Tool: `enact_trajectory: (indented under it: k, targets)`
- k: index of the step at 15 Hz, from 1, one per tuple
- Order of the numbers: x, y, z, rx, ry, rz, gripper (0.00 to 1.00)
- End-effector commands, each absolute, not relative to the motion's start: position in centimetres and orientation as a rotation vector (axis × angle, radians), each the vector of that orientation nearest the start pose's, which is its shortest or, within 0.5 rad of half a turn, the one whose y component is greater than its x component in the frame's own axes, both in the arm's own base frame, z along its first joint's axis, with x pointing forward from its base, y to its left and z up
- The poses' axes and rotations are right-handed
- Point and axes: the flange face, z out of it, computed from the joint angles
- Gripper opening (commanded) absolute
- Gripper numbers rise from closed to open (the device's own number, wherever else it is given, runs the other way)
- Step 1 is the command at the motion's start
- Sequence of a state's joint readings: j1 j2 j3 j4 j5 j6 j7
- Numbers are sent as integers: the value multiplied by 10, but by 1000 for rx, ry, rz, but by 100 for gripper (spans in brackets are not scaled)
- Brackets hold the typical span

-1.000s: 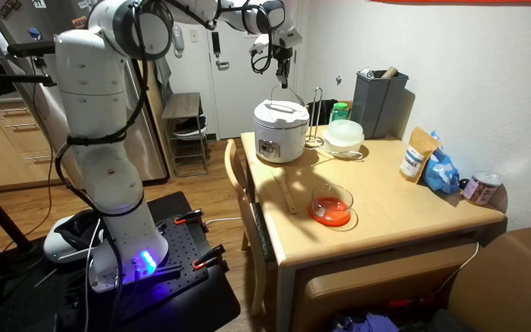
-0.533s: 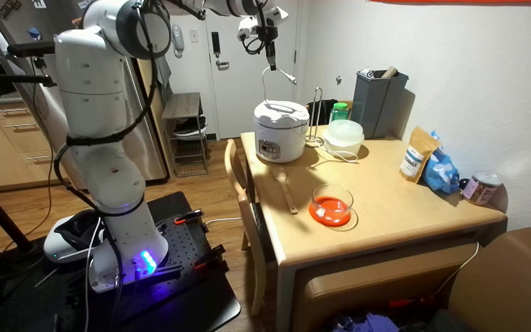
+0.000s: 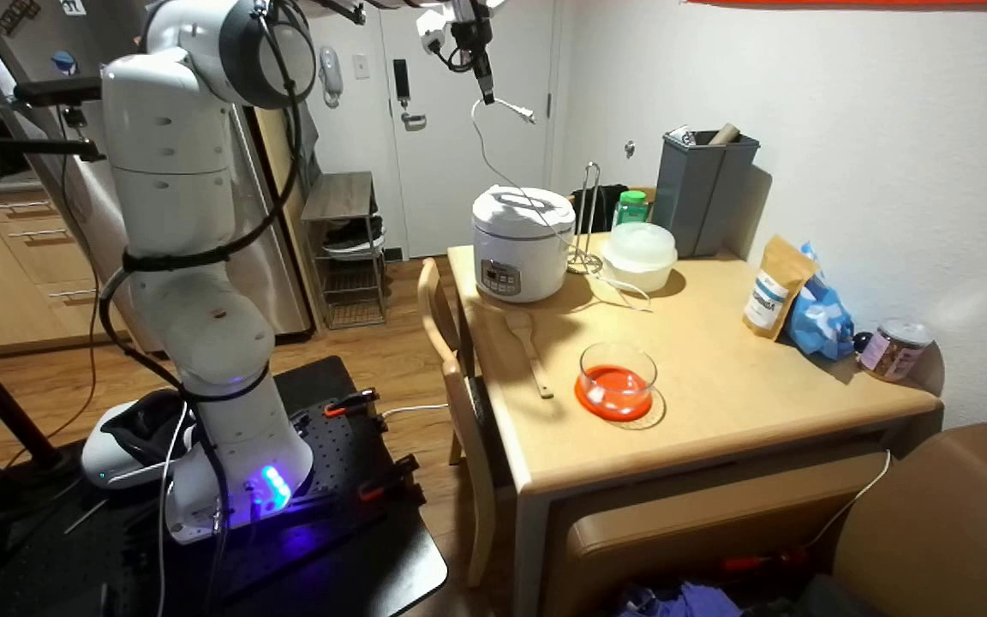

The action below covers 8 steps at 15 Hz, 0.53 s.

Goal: Put the cable for the cooker on the cooker

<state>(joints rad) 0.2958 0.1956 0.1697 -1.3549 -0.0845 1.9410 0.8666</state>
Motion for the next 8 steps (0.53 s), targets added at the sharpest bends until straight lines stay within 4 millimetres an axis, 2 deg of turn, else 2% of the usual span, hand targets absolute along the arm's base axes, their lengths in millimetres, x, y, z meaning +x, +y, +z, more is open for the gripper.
enact_trajectory:
  k: [1,5,6,8]
  targets:
    - [584,275,655,-2840,561,-508,7]
    - [585,275,657,-2841,560,-516,7]
    - [585,275,657,-2841,559,-516,2]
    - [580,277,651,-2880,565,-478,2]
